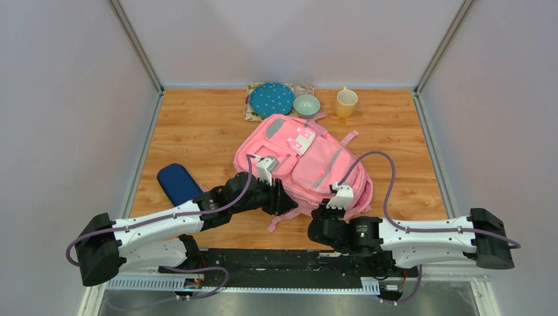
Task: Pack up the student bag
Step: Zip the student bag at the center of the board.
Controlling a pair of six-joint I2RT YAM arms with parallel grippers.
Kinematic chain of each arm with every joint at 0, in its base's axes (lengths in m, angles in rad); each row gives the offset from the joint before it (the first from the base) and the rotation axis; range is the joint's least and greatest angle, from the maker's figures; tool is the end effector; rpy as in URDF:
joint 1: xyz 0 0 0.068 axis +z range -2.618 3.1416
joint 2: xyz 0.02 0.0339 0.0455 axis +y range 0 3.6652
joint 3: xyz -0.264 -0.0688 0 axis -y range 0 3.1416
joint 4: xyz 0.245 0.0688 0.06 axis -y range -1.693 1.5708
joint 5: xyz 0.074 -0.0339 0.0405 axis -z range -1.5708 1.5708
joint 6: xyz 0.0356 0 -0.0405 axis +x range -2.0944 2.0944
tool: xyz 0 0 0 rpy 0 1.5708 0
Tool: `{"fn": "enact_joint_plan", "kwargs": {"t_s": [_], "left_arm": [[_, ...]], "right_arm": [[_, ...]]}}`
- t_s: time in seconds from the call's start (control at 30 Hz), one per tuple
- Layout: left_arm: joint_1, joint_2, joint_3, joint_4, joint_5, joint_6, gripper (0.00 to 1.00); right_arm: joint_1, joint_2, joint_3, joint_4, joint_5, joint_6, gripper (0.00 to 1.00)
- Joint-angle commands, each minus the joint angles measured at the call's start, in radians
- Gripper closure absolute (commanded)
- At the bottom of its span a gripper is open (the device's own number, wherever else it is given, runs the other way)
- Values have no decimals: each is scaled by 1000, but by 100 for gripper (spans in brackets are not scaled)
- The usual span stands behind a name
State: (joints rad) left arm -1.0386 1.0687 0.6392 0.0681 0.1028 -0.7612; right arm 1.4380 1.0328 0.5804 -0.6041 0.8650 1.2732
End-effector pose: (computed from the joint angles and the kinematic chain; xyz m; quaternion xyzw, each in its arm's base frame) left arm 0.1202 -0.2113 0.2588 0.1425 0.8097 -0.4710 0.3199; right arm 0.0506 0.1739 0.2025 0.0340 0.8839 0.1390 0.4453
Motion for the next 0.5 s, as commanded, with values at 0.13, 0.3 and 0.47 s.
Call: {"fn": "enact_joint_plan", "kwargs": {"t_s": [0.13, 0.3, 0.47], "left_arm": [[-26, -88, -156, 122, -98, -72, 42], [-35, -61, -159, 193, -137, -66, 38], [-40, -12, -165, 258, -147, -84, 37]], "right_arm": [[-8, -142, -77, 168, -29, -87, 100], [-7, -192, -128, 225, -66, -98, 100], [-7, -237, -175, 308, -107, -118, 100]]}}
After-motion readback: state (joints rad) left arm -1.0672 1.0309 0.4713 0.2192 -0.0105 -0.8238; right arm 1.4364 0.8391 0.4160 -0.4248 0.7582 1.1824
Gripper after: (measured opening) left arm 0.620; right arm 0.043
